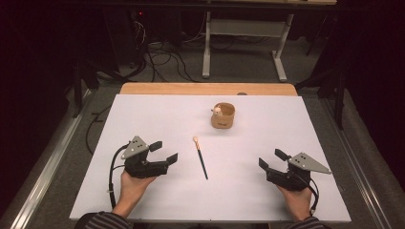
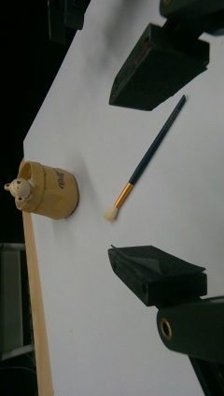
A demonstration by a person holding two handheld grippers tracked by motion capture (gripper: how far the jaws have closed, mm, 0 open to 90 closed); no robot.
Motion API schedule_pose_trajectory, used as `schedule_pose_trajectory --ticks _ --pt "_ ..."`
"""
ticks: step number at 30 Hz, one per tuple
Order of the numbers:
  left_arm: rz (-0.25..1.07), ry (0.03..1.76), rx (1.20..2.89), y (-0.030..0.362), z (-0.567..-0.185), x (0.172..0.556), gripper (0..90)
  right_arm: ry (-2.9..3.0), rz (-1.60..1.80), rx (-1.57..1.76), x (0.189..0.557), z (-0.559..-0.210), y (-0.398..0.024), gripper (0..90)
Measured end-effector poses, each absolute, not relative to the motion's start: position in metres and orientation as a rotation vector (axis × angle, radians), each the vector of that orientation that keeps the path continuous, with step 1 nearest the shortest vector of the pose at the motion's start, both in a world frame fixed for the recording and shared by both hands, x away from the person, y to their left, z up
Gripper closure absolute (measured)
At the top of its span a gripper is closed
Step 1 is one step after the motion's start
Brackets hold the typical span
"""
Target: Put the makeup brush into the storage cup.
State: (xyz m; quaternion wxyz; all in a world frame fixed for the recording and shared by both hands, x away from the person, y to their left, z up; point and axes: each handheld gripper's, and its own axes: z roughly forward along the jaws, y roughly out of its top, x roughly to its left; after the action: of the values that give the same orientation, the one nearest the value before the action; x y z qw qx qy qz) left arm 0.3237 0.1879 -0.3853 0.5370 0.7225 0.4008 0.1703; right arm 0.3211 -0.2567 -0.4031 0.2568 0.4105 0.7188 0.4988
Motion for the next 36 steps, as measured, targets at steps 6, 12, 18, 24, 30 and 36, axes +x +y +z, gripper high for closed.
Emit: schedule_pose_trajectory --ticks 6,12,18,24,30,36 --pt "0.400 0.951 1.719 0.180 -0.383 0.328 23.4 1.949 1.356 1.116 0.321 -0.403 -0.257 30.2" --pt "0.385 0.938 1.723 0.171 -0.382 0.334 23.3 1.953 1.355 1.113 0.321 -0.403 -0.257 30.1" --pt "0.376 0.932 1.720 0.167 -0.381 0.336 23.2 1.955 1.358 1.112 0.321 -0.403 -0.257 30.1" --pt "0.365 0.922 1.717 0.160 -0.380 0.340 23.2 1.955 1.359 1.113 0.321 -0.403 -0.257 30.1" --pt "0.353 0.914 1.725 0.152 -0.378 0.346 22.9 1.957 1.358 1.110 0.321 -0.403 -0.256 30.0" --pt "0.345 0.894 1.736 0.142 -0.374 0.352 22.9 1.959 1.359 1.111 0.321 -0.403 -0.256 30.0"
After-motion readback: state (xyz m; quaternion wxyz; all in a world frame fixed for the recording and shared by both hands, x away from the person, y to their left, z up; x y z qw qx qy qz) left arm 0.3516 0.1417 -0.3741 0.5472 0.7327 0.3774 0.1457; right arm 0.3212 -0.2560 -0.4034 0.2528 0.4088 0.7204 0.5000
